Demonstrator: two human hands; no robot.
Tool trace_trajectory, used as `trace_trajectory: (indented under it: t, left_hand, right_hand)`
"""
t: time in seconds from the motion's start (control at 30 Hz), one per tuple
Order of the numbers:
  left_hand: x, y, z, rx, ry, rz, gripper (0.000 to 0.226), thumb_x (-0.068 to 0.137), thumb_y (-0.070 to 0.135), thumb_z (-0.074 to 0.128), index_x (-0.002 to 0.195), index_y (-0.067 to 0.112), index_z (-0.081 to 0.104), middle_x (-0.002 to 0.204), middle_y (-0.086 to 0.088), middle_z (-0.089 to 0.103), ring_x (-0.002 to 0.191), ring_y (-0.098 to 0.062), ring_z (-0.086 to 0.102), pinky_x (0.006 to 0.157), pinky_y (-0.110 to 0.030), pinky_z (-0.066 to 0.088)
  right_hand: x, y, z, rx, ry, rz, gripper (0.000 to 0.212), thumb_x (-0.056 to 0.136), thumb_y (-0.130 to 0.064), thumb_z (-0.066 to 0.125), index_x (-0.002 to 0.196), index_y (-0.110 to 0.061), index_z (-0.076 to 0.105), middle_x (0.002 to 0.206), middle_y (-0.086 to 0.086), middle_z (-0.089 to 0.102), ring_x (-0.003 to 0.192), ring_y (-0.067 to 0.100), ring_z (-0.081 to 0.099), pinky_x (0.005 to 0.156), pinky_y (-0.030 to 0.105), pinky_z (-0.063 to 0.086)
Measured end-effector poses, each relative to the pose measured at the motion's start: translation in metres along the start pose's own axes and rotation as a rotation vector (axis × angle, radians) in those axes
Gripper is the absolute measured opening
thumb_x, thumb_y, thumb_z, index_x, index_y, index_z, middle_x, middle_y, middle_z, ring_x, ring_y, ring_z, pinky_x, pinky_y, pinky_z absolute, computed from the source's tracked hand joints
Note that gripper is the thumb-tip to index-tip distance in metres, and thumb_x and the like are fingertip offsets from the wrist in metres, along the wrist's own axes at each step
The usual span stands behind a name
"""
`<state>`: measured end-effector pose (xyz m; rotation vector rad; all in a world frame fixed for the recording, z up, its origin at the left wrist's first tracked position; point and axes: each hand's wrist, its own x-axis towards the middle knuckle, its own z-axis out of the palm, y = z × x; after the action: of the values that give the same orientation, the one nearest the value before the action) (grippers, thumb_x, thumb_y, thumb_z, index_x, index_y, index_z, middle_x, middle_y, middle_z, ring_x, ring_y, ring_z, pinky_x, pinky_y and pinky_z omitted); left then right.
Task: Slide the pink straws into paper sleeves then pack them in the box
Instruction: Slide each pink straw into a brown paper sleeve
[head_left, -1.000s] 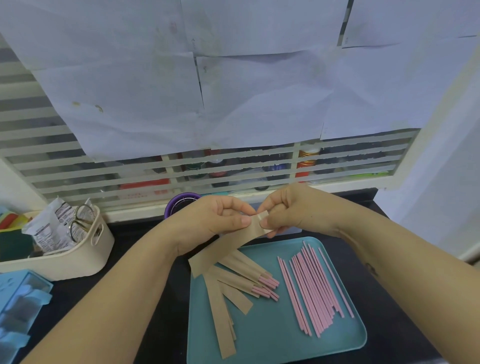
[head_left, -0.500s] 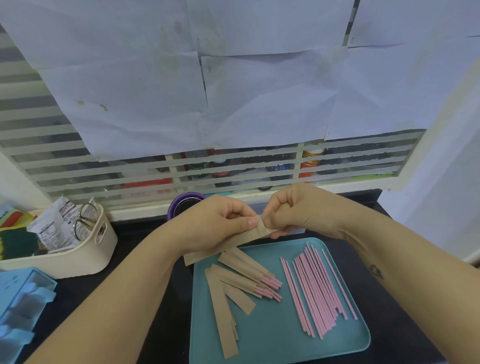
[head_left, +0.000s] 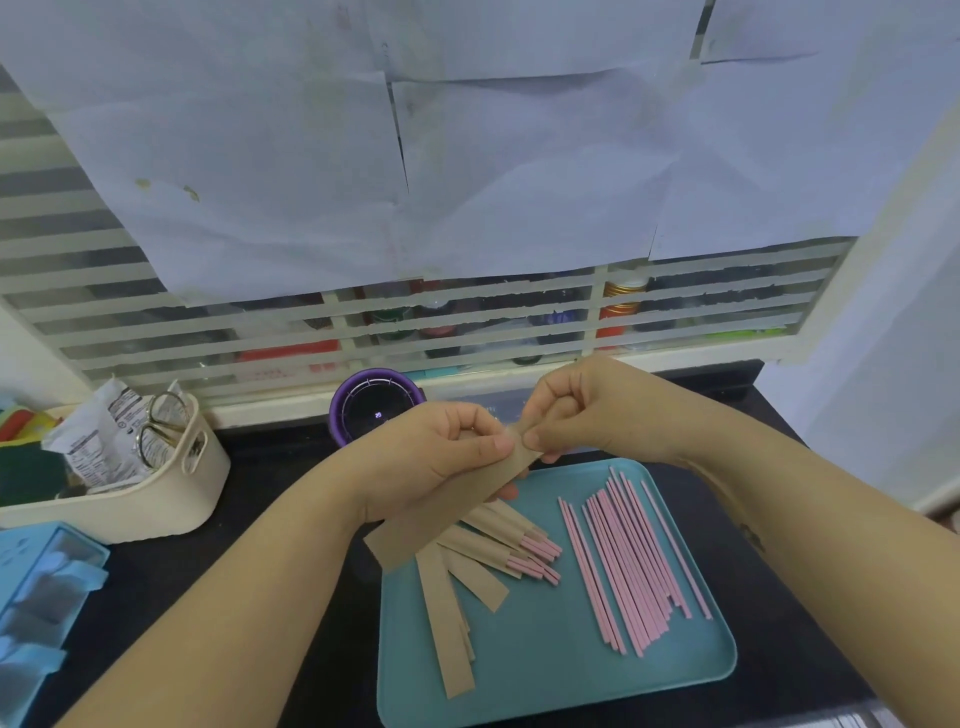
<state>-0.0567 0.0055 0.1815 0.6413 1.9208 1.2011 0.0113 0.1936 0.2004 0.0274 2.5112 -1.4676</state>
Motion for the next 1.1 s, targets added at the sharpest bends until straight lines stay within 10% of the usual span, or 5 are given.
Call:
trace_trajectory:
  t: [0.4,0.73,1.1]
  left_hand:
    - [0.012,-0.04,0.01,-0.087,0.152,-0.123,0.016,0.088,0.026,0.062,0.095,0.012,0.064,0.095,-0.003,0.075,0.091,-0.022,0.072,0.098,-0.051,0.048]
    - [0.01,-0.05,0.013,-0.101,0.266,-0.12,0.018,0.091,0.023,0.058,0.099,0.008,0.063,0.088,0.007,0.075,0.078,-0.009,0.072,0.083,-0.033,0.055]
    - [0.004,-0.059,0.006,-0.055,0.299,-0.09,0.014,0.09,0.029,0.058,0.096,0.017,0.064,0.092,0.007,0.075,0.085,-0.013,0.072,0.094,-0.05,0.05]
  right_hand:
    - [0.027,0.175,0.052,-0.363,0.046,0.533,0.014,0.085,-0.012,0.059,0.074,-0.008,0.066,0.077,0.007,0.065,0.07,0.021,0.061,0.074,0.026,0.053]
    - [0.042,0.21,0.102,-0.567,0.141,0.635,0.022,0.091,-0.002,0.048,0.113,-0.005,0.05,0.102,0.012,0.061,0.091,0.027,0.06,0.082,0.032,0.051]
    - [0.04,0.204,0.098,-0.366,0.192,0.673,0.036,0.09,-0.003,0.052,0.124,-0.002,0.04,0.096,0.012,0.056,0.081,0.022,0.051,0.069,0.027,0.046]
